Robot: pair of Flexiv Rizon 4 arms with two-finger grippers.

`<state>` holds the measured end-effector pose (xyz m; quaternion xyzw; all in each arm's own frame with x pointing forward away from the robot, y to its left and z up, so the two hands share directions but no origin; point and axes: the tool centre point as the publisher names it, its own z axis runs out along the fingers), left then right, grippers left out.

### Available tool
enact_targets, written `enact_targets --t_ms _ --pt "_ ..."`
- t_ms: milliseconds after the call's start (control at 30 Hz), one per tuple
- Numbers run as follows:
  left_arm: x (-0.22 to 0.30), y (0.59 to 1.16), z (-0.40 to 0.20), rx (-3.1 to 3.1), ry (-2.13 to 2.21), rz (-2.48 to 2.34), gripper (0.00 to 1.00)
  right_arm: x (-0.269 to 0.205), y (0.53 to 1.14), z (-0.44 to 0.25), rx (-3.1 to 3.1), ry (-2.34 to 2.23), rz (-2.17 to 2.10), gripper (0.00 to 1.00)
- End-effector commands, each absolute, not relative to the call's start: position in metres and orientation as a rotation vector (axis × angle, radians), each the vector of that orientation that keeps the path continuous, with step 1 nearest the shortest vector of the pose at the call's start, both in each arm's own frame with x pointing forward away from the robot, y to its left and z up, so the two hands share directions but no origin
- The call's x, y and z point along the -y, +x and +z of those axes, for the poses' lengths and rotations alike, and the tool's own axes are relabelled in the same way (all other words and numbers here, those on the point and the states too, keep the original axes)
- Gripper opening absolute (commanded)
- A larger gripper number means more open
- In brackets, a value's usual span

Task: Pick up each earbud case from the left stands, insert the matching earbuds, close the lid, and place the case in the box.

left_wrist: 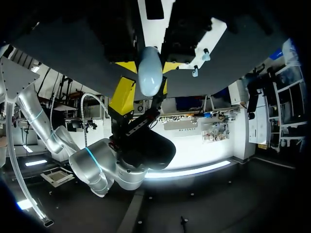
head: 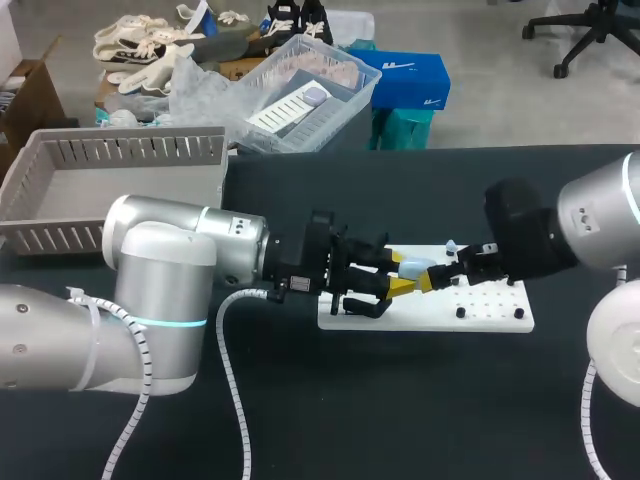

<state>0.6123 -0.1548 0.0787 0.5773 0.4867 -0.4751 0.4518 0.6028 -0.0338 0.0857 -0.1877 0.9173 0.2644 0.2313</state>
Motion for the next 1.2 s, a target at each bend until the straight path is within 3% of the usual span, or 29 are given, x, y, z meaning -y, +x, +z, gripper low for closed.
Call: enact_targets --t_ms 33,1200 --pt "0.1553 0.6125 0.0779 -1.201 1.424 -1.172 0.0 0.0313 0.6037 0.0846 -2.525 -0.51 0.714 1.0" --pt "0.1553 0.6125 0.0779 -1.201 1.424 -1.172 0.0 0.0317 0.6099 0.0898 -2.507 -0.495 0.723 1.0"
